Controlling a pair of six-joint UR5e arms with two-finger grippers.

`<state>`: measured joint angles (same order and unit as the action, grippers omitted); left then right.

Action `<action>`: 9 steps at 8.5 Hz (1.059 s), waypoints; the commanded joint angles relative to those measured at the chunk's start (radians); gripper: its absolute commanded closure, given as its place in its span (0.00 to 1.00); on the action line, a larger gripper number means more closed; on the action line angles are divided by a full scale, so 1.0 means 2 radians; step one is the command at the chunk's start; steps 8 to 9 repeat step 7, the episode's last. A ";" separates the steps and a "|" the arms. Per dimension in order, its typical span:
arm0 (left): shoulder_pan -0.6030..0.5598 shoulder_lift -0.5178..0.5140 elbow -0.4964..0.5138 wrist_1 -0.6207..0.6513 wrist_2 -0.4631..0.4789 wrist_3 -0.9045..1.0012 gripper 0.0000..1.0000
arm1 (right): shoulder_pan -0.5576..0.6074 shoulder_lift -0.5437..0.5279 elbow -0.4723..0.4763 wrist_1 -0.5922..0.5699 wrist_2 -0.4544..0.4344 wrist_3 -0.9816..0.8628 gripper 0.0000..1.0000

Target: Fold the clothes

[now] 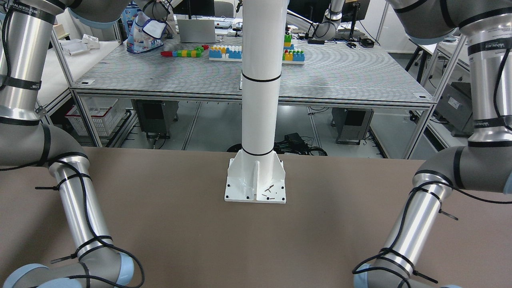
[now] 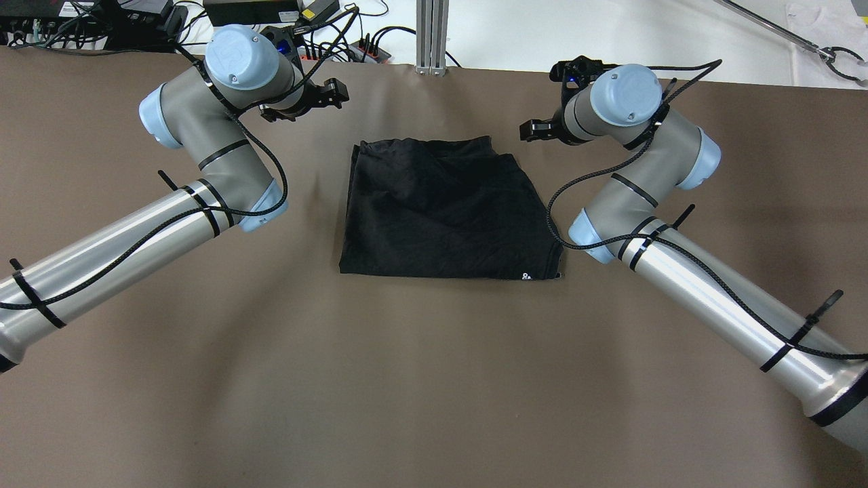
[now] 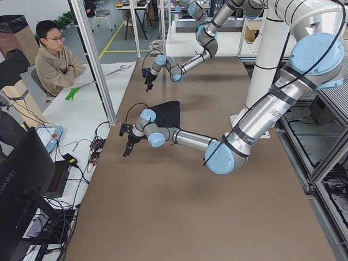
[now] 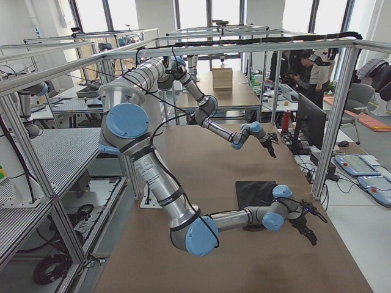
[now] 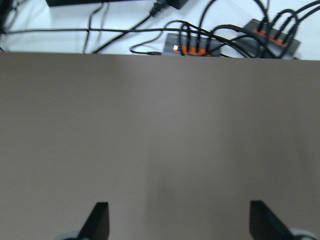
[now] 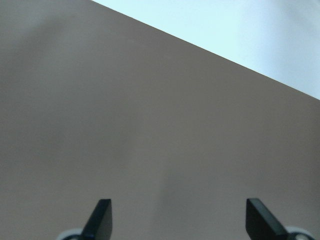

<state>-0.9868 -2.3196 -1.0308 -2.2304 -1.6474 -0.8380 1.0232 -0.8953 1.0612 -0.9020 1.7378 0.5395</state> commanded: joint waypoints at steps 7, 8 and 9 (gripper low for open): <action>-0.259 0.184 -0.021 -0.112 -0.047 0.434 0.00 | 0.232 -0.179 0.051 0.014 -0.007 -0.360 0.06; -0.259 0.184 -0.021 -0.112 -0.047 0.434 0.00 | 0.232 -0.179 0.051 0.014 -0.007 -0.360 0.06; -0.259 0.184 -0.021 -0.112 -0.047 0.434 0.00 | 0.232 -0.179 0.051 0.014 -0.007 -0.360 0.06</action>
